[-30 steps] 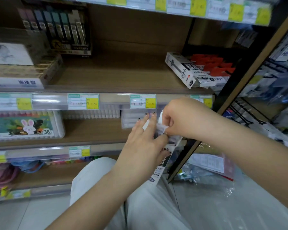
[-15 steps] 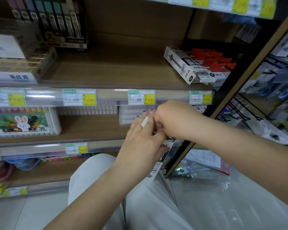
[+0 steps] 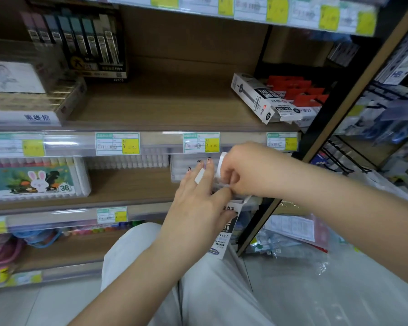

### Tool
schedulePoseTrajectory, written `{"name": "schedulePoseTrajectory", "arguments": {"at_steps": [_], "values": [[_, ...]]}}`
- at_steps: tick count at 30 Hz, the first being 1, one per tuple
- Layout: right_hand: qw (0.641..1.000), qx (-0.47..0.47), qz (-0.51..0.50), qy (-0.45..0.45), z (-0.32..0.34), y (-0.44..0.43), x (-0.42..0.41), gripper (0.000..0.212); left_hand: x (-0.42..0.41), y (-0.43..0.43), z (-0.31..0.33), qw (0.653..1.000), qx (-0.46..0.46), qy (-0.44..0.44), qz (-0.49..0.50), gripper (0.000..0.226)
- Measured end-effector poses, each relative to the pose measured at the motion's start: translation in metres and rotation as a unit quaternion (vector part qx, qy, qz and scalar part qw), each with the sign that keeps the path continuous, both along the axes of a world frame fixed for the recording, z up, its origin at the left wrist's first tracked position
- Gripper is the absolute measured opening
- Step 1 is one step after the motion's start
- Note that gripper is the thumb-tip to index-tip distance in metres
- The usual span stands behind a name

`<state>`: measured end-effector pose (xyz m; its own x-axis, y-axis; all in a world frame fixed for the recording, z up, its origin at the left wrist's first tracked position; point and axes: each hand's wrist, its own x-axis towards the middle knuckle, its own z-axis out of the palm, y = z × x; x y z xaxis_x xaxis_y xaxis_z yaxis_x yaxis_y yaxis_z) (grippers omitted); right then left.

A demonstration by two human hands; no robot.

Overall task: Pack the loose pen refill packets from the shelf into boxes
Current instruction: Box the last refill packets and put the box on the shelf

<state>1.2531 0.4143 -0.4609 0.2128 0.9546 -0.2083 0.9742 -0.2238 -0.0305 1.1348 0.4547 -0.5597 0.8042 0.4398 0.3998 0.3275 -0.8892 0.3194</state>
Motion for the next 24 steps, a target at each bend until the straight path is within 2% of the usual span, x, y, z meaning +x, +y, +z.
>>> {"name": "schedulePoseTrajectory", "arguments": {"at_steps": [2,5,10,12,14,15,17,18,20,24], "values": [[0.999,-0.003,-0.004,-0.033,-0.003,0.001,-0.001,0.017,-0.001,-0.004,-0.001,1.000,-0.006,-0.003,-0.006,0.026],[0.999,-0.013,-0.025,-0.035,-0.004,0.006,0.000,0.018,0.000,-0.004,-0.001,1.000,-0.001,-0.012,0.002,0.026],[0.998,0.015,-0.015,-0.066,-0.016,0.005,-0.008,0.017,0.000,-0.003,0.000,1.000,-0.009,0.010,0.016,0.031],[0.999,0.025,-0.004,-0.039,-0.020,0.000,-0.004,0.020,0.000,-0.003,-0.001,1.000,-0.002,0.004,0.009,0.027],[0.995,0.066,-0.013,0.070,-0.022,-0.005,0.004,0.018,-0.001,-0.002,-0.001,1.000,-0.002,-0.014,0.015,0.026],[0.979,0.116,-0.037,0.166,-0.024,-0.009,0.007,0.014,-0.001,0.000,-0.001,1.000,-0.007,-0.020,0.023,0.026],[0.893,0.269,-0.094,0.349,-0.031,-0.018,0.010,0.013,-0.002,0.005,0.001,0.999,-0.022,-0.026,0.042,0.024],[0.847,0.342,-0.114,0.389,-0.037,-0.023,0.012,0.018,-0.003,0.007,0.001,0.998,-0.029,-0.027,0.050,0.022],[0.789,0.420,-0.148,0.423,-0.053,-0.033,0.011,0.026,-0.003,0.008,0.001,0.997,-0.047,-0.032,0.056,0.020],[0.711,0.447,-0.181,0.512,-0.088,-0.037,-0.006,0.034,0.000,0.005,0.000,0.994,-0.074,-0.061,0.045,0.024]]}}
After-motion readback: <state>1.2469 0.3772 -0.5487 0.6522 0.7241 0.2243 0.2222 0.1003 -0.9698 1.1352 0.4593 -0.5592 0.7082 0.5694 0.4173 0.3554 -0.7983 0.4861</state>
